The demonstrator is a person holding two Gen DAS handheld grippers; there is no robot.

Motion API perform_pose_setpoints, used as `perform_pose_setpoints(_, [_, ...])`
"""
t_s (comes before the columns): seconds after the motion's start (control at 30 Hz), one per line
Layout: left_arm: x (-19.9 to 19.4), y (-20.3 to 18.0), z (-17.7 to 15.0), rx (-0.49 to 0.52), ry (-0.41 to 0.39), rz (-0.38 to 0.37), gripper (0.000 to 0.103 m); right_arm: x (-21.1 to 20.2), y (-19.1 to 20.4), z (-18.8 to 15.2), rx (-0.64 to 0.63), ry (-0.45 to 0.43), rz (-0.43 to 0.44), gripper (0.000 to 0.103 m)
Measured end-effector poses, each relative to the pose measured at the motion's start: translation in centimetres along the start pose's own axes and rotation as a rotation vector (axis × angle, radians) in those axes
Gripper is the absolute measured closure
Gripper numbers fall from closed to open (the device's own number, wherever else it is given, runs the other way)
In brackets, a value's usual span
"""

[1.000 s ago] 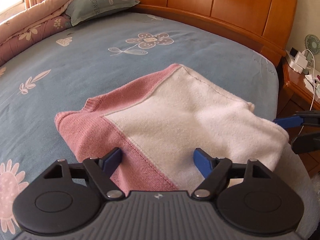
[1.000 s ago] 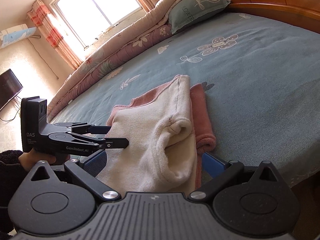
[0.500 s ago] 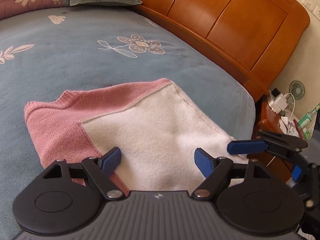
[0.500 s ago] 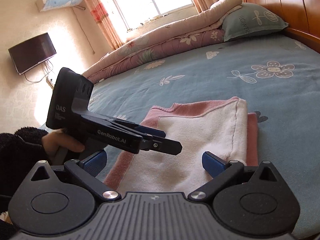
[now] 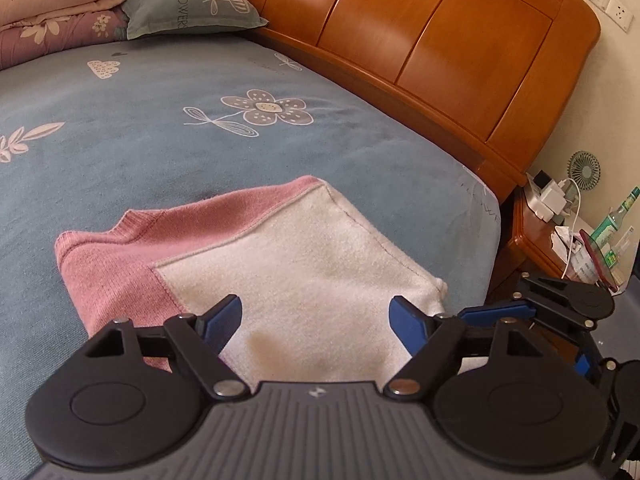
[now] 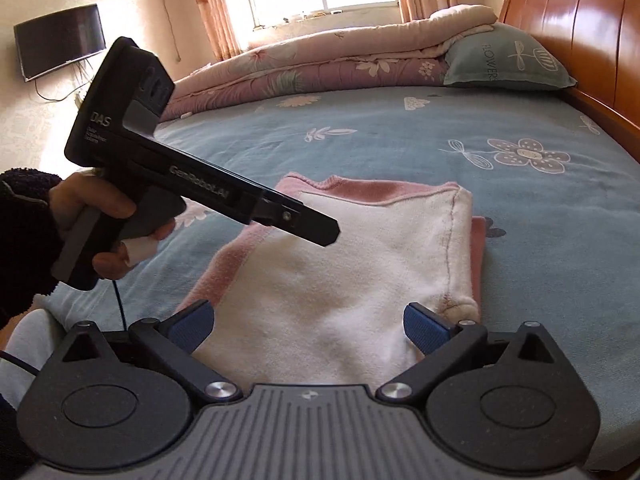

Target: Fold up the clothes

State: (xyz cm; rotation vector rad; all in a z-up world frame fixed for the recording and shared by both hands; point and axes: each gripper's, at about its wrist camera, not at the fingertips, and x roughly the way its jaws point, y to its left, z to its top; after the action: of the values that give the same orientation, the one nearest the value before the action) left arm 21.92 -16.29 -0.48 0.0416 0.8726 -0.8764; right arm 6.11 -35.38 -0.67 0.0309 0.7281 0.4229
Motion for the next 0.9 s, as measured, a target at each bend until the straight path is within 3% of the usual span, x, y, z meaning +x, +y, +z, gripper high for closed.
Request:
perform_pose_setpoints(0.07, [0.0, 0.0, -0.4, -0.002, 0.023, 0.050, 0.023, 0.4, 0.8, -0.4, -0.027, 0.034, -0.002, 0.000])
perform_pose_setpoints(0.2, [-1.3, 0.1, -1.3, -0.015, 0.013, 0.055, 0.022, 0.6, 0.4, -2.1, -0.024, 0.107, -0.038, 0.001])
perform_pose_setpoints(0.3, [-2.8, -0.7, -1.6, 0.020, -0.018, 0.061, 0.022, -2.0, 0.2, -2.1, 0.015, 0.043, -0.008, 0.000])
perform_pose_setpoints(0.47, [-4.1, -1.1, -1.5, 0.033, -0.043, 0.091, 0.022, -3.1, 0.6, 0.5, -0.023, -0.062, -0.017, 0.000])
perform_pose_setpoints(0.63, [-5.2, 0.6, -1.1, -0.038, -0.078, 0.094, 0.022, 0.9, 0.1, 3.8, -0.117, -0.062, -0.055, 0.000])
perform_pose_setpoints(0.9, [-3.3, 1.9, 0.3, -0.045, -0.081, 0.002, 0.022, 7.8, -3.7, 4.5, -0.052, 0.043, -0.095, 0.000])
